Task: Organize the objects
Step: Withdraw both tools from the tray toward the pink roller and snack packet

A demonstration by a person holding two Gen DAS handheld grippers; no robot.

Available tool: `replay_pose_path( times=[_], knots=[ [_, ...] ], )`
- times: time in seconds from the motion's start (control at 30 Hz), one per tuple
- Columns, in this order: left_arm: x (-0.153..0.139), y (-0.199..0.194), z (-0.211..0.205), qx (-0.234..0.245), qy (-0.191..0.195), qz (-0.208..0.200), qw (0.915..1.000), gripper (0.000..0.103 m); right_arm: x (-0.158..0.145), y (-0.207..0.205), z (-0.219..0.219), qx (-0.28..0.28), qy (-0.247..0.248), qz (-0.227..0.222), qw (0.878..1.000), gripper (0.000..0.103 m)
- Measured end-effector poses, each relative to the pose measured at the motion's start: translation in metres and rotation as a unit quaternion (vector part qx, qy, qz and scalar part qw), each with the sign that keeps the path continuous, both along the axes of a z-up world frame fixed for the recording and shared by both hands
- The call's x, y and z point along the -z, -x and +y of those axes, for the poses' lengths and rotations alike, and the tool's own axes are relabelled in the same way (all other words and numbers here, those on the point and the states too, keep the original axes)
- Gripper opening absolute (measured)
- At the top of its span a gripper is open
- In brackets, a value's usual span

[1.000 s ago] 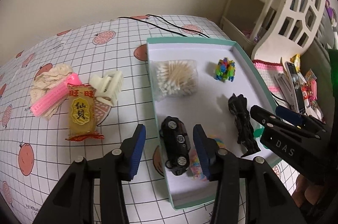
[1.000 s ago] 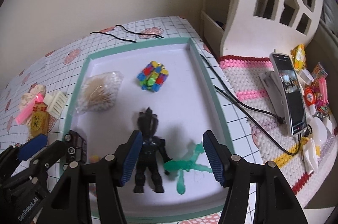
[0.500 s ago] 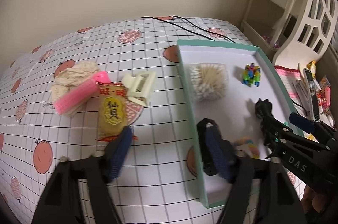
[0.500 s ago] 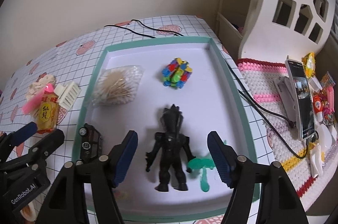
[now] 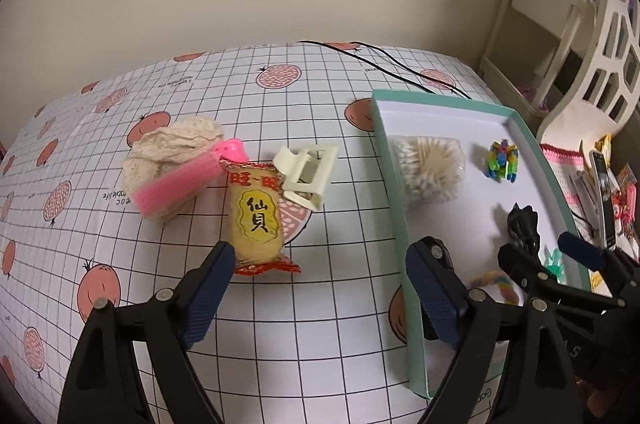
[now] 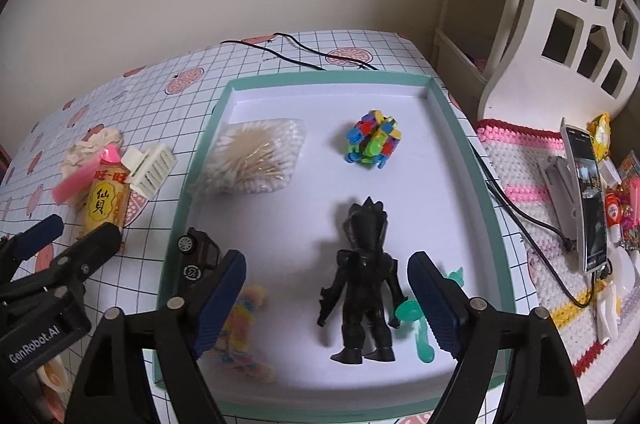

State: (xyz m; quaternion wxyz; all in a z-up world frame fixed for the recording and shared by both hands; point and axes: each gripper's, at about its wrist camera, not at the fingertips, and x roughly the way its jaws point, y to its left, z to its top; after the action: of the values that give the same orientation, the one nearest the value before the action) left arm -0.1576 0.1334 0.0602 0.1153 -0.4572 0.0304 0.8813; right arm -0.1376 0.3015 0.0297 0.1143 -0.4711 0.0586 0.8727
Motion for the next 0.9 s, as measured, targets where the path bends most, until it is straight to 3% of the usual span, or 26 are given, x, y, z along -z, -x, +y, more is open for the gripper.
replay_pose_path(
  times=[0.03, 0.1, 0.5, 0.9],
  knots=[
    [0.0, 0.001, -0.002, -0.004, -0.003, -0.002, 1.0, 0.099, 0.0, 0.0, -0.001, 0.0, 0.0, 0.0, 1.0, 0.097],
    [0.0, 0.002, -0.007, -0.011, -0.01, -0.003, 0.9999, 0.1, 0.0, 0.0, -0.002, 0.003, -0.005, 0.002, 1.0, 0.102],
    [-0.001, 0.01, -0.041, -0.06, -0.036, -0.005, 0.9975, 0.1, 0.002, 0.007, -0.014, 0.002, 0.002, 0.006, 1.0, 0.103],
    [0.0, 0.025, -0.116, -0.15, -0.071, -0.011, 0.986, 0.1, -0.004, 0.022, -0.055, -0.037, 0.017, 0.041, 0.998, 0.103]
  ],
)
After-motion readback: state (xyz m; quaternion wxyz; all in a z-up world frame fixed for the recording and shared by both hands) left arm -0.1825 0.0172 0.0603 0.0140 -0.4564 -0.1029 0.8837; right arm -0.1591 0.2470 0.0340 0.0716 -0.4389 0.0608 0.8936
